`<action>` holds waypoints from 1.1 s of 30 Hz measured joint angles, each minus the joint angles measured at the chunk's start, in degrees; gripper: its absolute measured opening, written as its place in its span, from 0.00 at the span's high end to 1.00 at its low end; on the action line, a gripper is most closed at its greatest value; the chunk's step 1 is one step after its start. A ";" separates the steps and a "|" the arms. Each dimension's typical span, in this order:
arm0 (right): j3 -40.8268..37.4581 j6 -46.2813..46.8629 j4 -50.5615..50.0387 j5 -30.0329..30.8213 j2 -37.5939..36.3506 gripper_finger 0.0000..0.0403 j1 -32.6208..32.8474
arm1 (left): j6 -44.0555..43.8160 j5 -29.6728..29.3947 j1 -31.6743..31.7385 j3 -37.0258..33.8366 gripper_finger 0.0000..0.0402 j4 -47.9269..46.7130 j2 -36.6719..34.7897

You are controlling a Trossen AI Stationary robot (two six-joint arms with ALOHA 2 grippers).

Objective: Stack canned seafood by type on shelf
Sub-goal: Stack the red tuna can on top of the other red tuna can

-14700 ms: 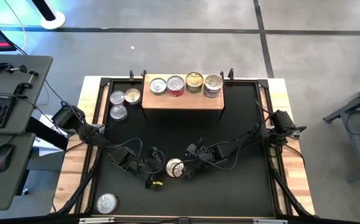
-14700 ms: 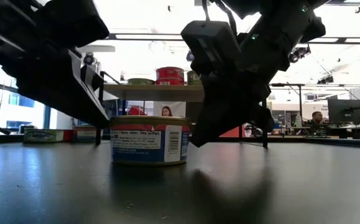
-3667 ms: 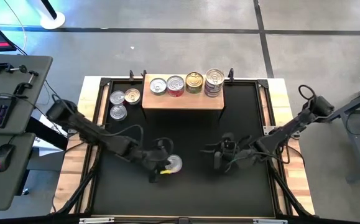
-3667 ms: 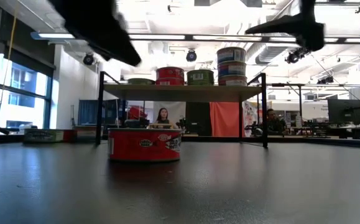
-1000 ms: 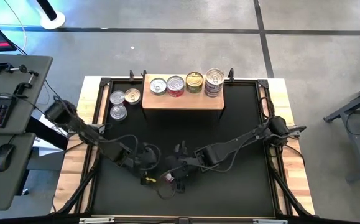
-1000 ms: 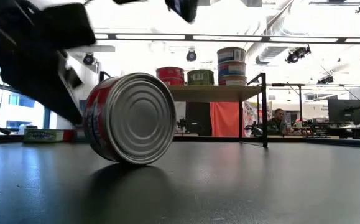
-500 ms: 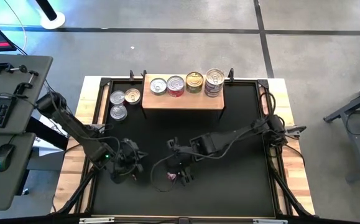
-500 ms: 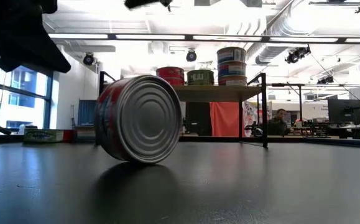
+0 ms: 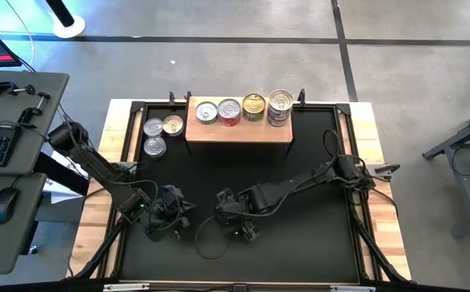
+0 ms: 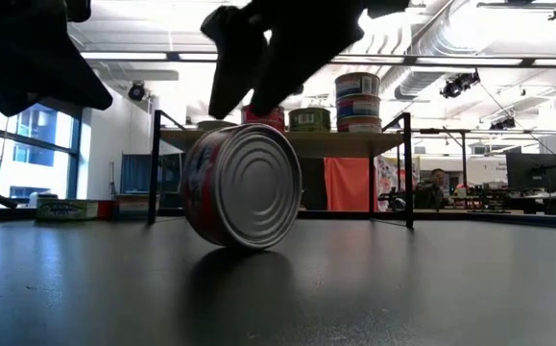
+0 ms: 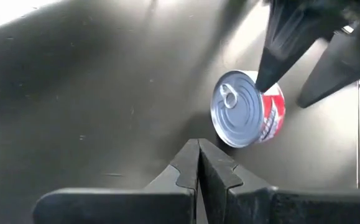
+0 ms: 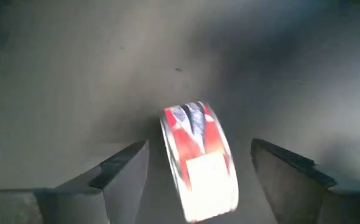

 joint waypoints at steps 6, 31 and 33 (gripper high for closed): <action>-0.02 -0.92 -1.94 2.19 3.33 0.32 -0.52 | 0.02 0.11 0.00 0.00 1.00 0.81 0.00; 23.80 -7.57 -6.87 34.91 2.35 0.72 -3.57 | 1.64 -6.89 -7.46 0.09 1.00 2.41 -4.28; 22.28 -12.34 -5.91 42.40 0.64 0.72 -5.51 | 2.94 -6.84 -7.43 0.09 1.00 3.26 -4.35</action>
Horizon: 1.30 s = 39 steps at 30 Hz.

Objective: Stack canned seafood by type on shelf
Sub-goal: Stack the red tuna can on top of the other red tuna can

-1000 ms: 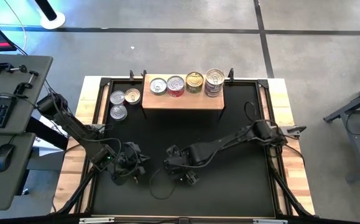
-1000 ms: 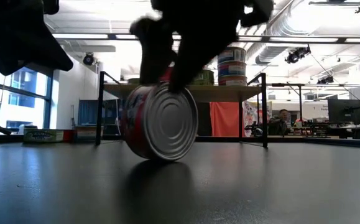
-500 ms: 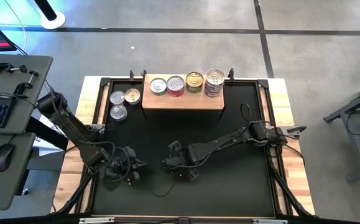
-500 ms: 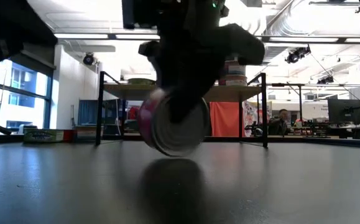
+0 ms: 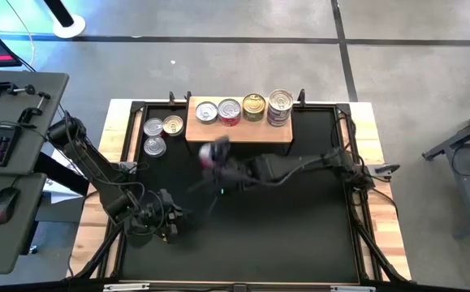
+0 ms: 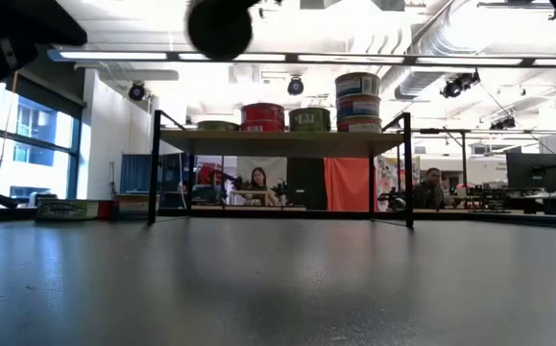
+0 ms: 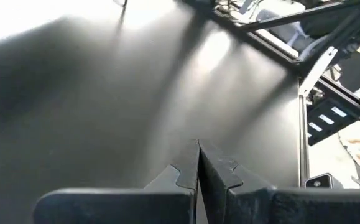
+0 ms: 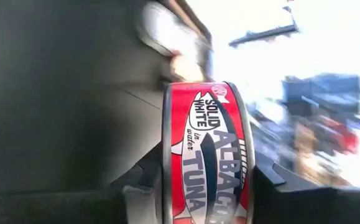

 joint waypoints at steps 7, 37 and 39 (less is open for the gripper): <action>-0.09 -6.25 -0.10 12.53 -1.42 0.72 -8.27 | 20.97 2.67 -1.08 3.68 1.00 8.88 -1.88; -0.29 -5.00 0.92 5.66 2.70 0.68 -21.41 | 39.01 3.51 -0.74 6.71 1.00 3.48 -9.31; -0.30 -4.11 0.85 5.18 2.80 0.66 -21.82 | 37.65 3.51 -0.74 6.71 1.00 3.35 -9.31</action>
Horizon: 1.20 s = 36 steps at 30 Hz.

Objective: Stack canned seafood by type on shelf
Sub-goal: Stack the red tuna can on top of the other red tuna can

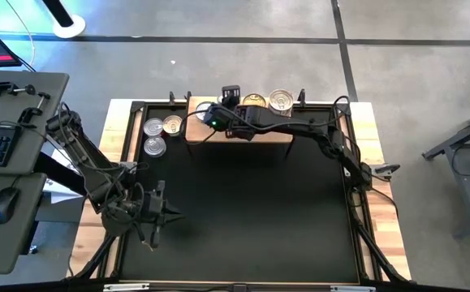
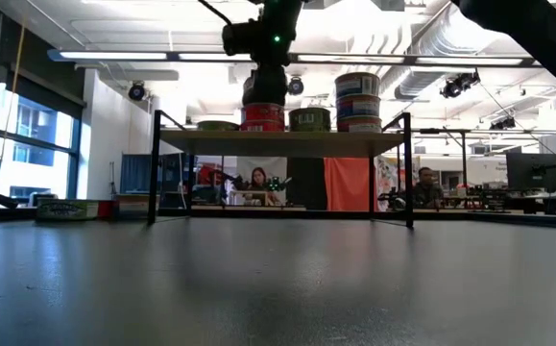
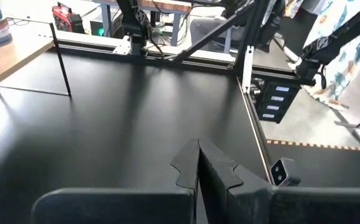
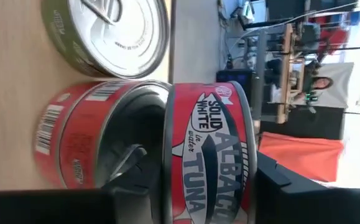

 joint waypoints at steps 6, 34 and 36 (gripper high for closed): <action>-0.01 2.54 0.02 2.48 -0.01 0.64 -0.29 | -2.07 -0.02 0.00 0.00 1.00 -0.12 0.02; 1.91 8.71 -4.93 -4.73 -0.22 0.24 0.95 | -3.12 -1.09 0.26 0.00 1.00 -0.06 0.04; 3.13 8.68 -4.75 -6.44 -0.16 0.22 1.00 | -3.10 -1.12 0.26 0.00 1.00 -0.06 0.04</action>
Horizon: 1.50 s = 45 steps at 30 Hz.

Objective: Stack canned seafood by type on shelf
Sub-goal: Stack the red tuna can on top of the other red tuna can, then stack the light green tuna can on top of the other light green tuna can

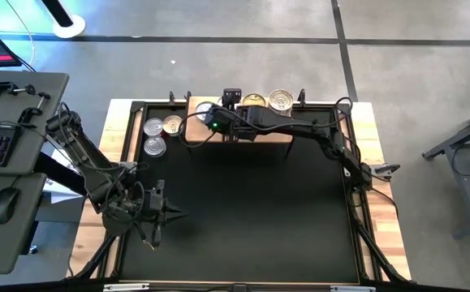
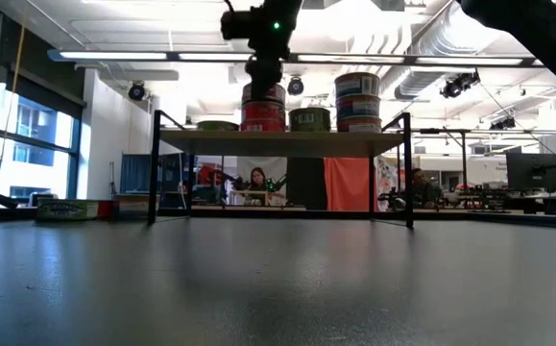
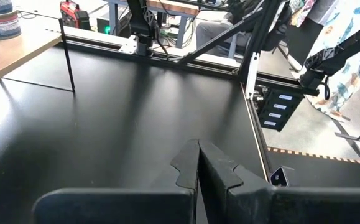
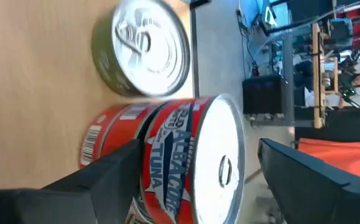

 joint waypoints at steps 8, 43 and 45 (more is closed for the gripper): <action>-0.01 -0.08 0.01 0.28 -1.98 0.22 0.26 | 0.11 -0.15 1.61 0.00 1.00 0.05 0.00; -29.75 49.72 -16.98 -19.56 -32.45 0.22 19.62 | 2.94 47.31 54.83 -3.84 1.00 -60.90 -2.54; -38.32 54.10 -10.36 -19.50 -37.23 0.22 21.87 | 6.45 46.85 59.83 -3.92 1.00 -61.00 -1.35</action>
